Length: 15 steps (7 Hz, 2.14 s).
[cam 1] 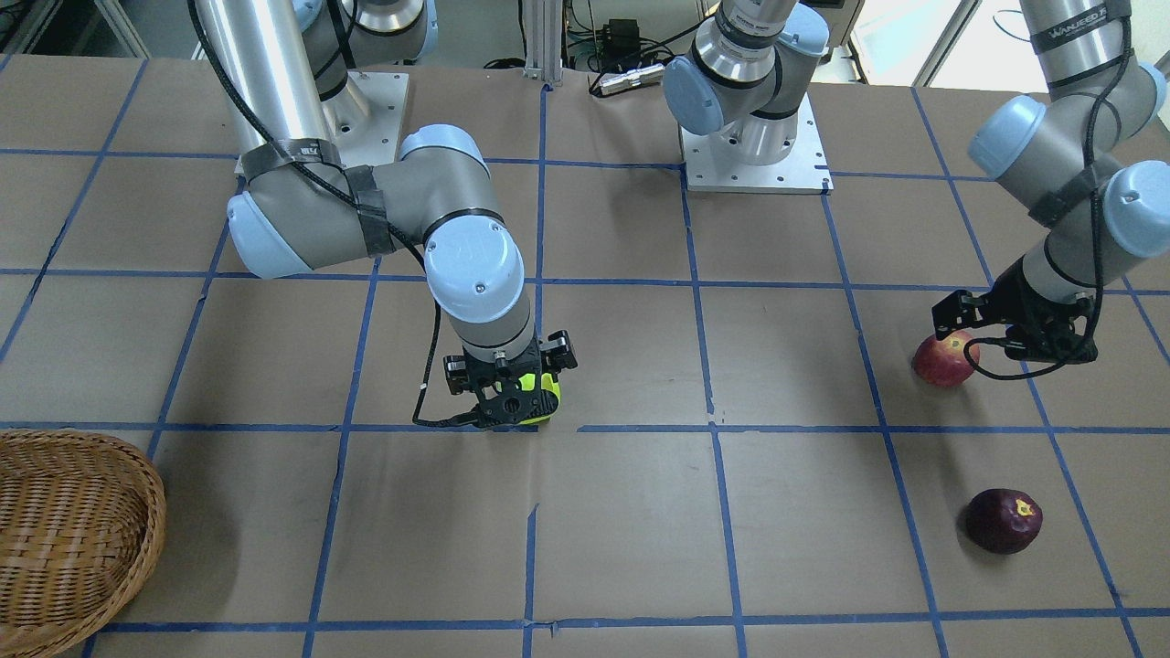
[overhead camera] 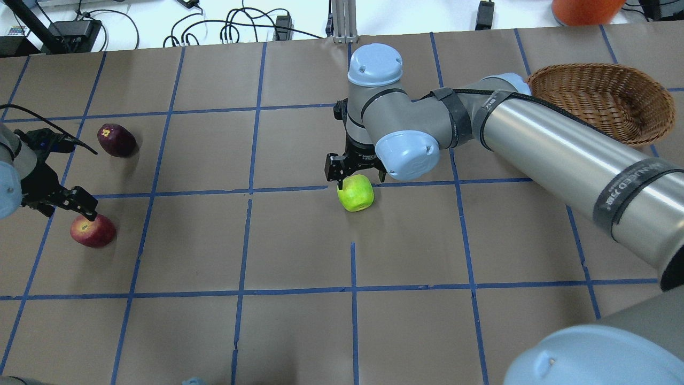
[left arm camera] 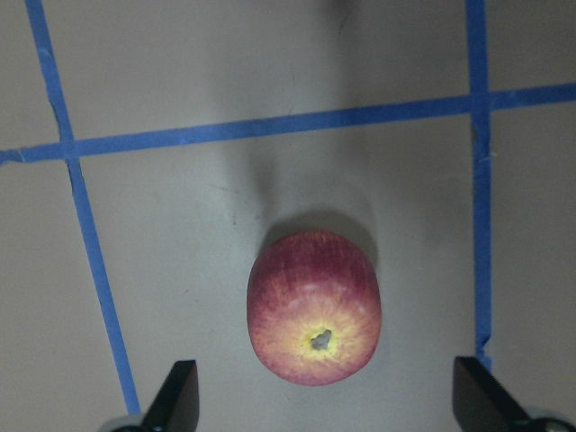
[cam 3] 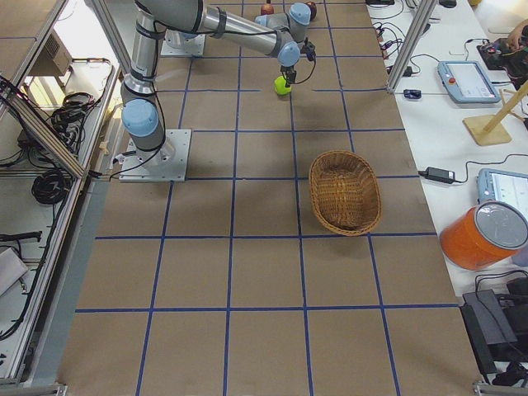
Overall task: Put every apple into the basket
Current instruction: 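Lift the green apple with the right gripper while the left grasps the red apple, then place the green apple in the basket while the left sets the red apple centrally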
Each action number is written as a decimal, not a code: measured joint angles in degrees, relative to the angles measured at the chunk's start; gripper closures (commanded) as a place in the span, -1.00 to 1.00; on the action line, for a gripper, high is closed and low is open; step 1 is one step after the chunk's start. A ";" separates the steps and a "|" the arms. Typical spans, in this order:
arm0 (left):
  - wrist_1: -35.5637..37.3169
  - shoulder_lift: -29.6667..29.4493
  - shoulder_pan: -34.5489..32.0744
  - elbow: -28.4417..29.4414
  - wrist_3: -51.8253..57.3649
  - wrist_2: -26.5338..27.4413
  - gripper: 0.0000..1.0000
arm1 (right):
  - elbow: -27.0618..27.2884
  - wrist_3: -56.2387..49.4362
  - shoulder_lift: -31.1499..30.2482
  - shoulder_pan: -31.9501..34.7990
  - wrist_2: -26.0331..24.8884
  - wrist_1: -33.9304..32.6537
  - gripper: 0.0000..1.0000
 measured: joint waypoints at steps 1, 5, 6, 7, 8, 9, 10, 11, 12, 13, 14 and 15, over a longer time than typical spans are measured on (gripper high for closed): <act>2.96 -1.02 0.84 -1.83 0.60 -0.06 -0.98 | -0.12 0.10 1.42 0.06 0.81 -0.11 -1.00; 9.30 -7.33 1.18 -2.53 0.72 -1.97 0.40 | -0.43 0.19 2.90 -0.39 1.58 -1.90 1.00; 8.69 -7.49 0.65 -2.09 0.66 -1.83 0.41 | -1.06 0.19 2.03 -1.40 1.33 -1.78 1.00; 5.86 -7.05 -0.70 -0.89 0.07 -1.67 0.41 | -2.78 0.02 0.19 -3.93 0.82 0.04 1.00; 0.87 -6.31 -3.44 2.07 -2.52 -1.66 0.41 | -6.24 -0.50 -1.59 -8.78 -0.58 4.93 1.00; -5.62 -5.56 -7.99 6.86 -8.46 -1.71 0.41 | -10.64 -1.95 -2.47 -14.62 -3.23 10.35 1.00; -11.40 -5.10 -14.12 11.70 -17.42 -1.94 0.41 | -14.22 -5.75 -2.58 -20.17 -7.26 13.42 1.00; -14.36 -5.24 -21.17 14.89 -28.43 -2.82 0.41 | -16.17 -11.47 -2.13 -25.54 -11.68 13.95 1.00; -14.09 -6.06 -28.54 16.42 -41.47 -5.39 0.41 | -17.15 -17.36 -0.85 -30.94 -14.55 12.45 1.00; -10.77 -7.59 -35.27 16.75 -54.18 -8.52 0.39 | -17.47 -22.92 1.44 -35.85 -16.06 8.96 1.00; -6.04 -9.80 -42.07 16.81 -64.83 -10.45 0.38 | -17.57 -27.09 4.04 -39.52 -17.46 5.64 1.00; -1.61 -12.21 -48.14 17.01 -72.58 -11.21 0.17 | -17.58 -29.55 6.37 -41.94 -18.80 3.00 0.98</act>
